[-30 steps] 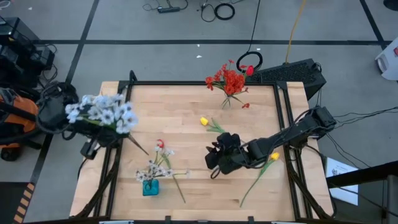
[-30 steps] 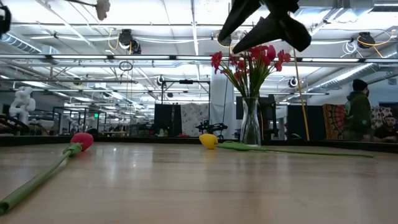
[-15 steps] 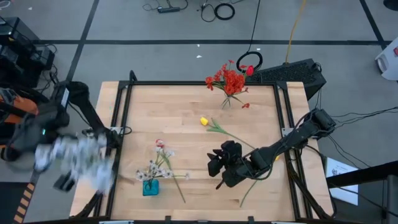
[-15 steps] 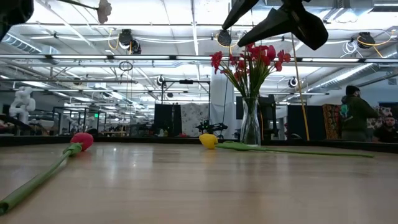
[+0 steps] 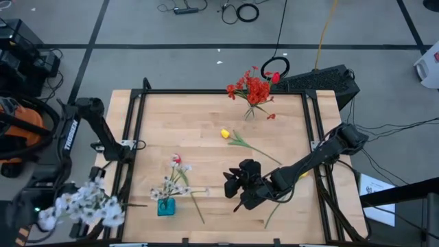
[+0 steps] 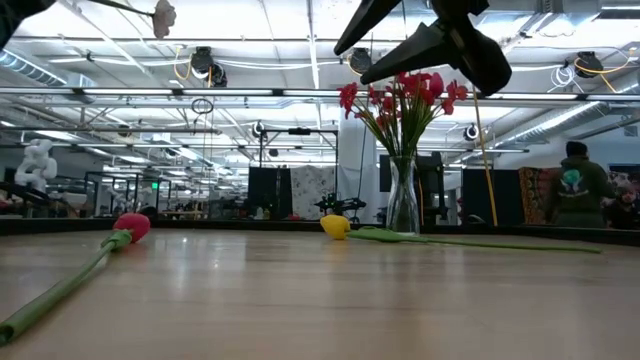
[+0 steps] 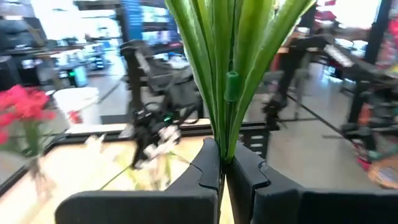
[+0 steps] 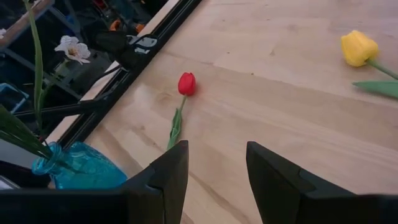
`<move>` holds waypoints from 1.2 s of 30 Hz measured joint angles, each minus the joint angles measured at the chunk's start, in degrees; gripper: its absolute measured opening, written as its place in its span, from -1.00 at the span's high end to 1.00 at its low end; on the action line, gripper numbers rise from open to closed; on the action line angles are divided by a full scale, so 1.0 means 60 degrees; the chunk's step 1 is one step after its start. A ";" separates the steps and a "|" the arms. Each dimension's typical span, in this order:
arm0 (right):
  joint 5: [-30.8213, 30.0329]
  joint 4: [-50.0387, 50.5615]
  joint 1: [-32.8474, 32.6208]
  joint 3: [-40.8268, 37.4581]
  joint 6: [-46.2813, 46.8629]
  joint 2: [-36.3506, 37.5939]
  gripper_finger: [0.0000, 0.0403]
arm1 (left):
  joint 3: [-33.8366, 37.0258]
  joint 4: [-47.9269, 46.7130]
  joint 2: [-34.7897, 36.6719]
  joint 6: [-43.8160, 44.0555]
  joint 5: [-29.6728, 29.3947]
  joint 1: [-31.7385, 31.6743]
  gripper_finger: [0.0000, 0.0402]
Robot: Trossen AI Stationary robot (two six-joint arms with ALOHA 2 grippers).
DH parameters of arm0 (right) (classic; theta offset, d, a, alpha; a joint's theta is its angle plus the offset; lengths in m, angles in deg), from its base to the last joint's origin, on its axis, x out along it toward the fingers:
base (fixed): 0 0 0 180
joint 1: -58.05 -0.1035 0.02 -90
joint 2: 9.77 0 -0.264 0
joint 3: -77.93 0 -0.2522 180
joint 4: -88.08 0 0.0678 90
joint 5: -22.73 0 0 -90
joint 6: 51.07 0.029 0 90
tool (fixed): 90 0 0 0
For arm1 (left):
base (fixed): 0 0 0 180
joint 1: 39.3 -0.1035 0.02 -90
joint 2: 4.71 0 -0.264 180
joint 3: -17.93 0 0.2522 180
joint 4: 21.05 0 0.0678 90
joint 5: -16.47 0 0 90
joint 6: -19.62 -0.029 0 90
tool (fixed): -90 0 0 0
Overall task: Sort flowers into vase by color
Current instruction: Put the white flower into the blue flower vase
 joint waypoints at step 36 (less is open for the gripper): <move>-0.0103 -0.0759 0.0004 0.0000 -0.0734 -0.0392 0.24 | 0.4179 0.0145 -0.0166 0.6135 -0.0503 -0.0924 0.95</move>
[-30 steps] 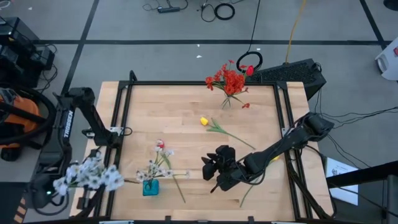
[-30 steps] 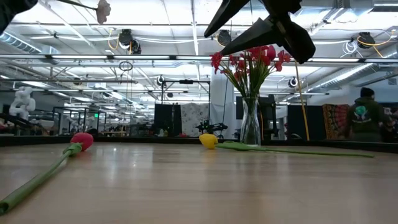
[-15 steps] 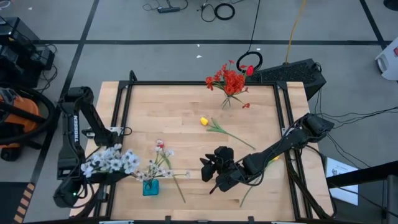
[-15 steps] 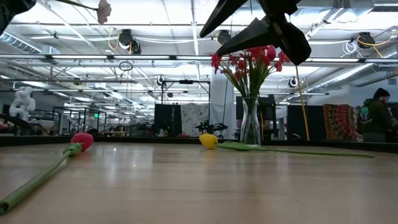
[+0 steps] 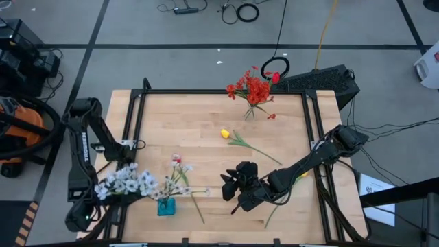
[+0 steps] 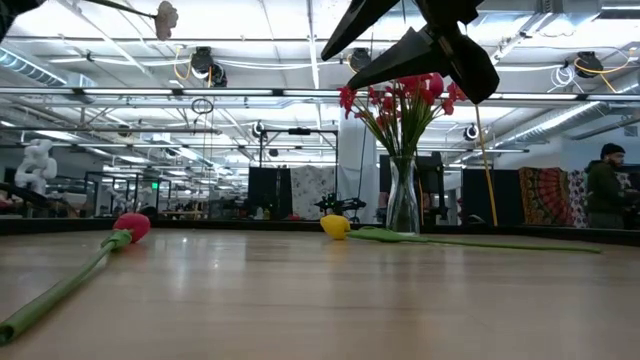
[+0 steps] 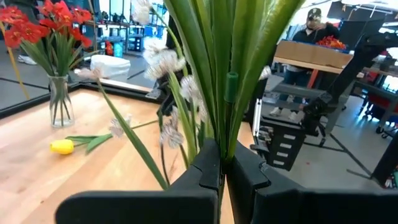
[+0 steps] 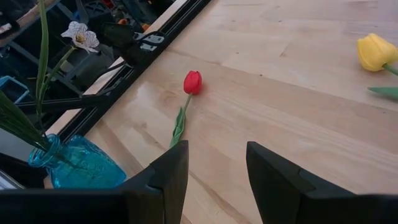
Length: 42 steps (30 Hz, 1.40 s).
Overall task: Sort flowers into vase by color
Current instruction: Put the white flower into the blue flower vase
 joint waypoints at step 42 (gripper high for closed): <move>-0.0171 0.0025 -0.0026 0.0000 -0.0021 -0.0004 0.24 | -0.0007 0.1950 -0.1789 -0.1486 0.3140 -0.1347 0.41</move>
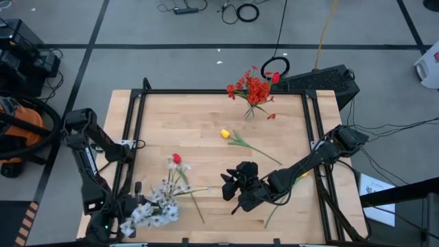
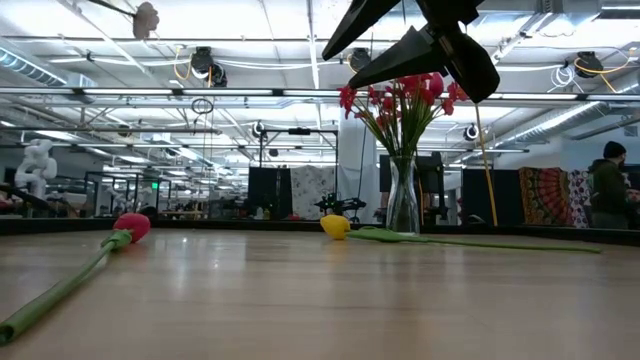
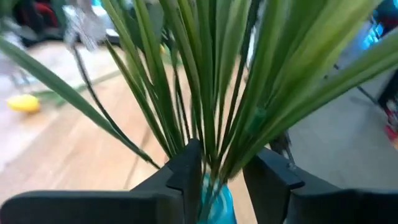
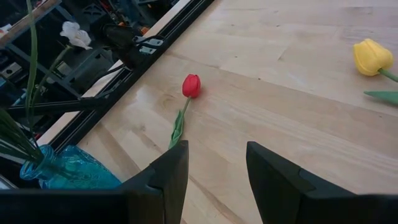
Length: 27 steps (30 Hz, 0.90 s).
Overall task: Sort flowers into vase by color
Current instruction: Put the white flower into the blue flower vase, then put the top yellow flower into the blue flower vase
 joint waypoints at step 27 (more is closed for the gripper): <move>0.0007 0.0004 0.0000 0.0000 0.0007 0.0000 0.24 | -0.0011 -0.7951 0.2333 0.4935 0.3361 -0.0453 0.39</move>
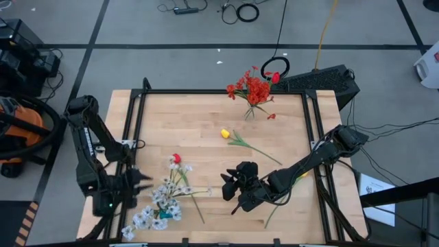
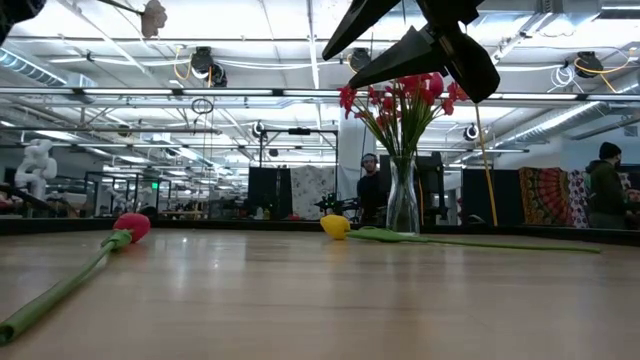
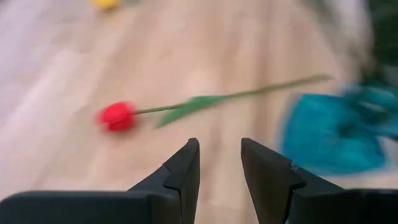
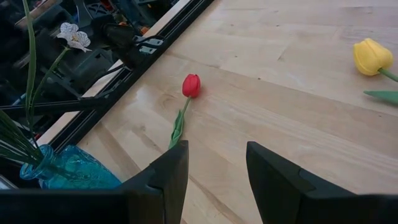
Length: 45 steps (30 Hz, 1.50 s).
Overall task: Sort flowers into vase by color
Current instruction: Put the top yellow flower into the blue flower vase
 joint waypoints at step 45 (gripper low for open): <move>0.0010 0.0302 0.0288 0.0000 -0.1787 0.0000 0.24 | 0.2834 0.2000 0.0929 -0.4566 0.1319 -0.9764 0.39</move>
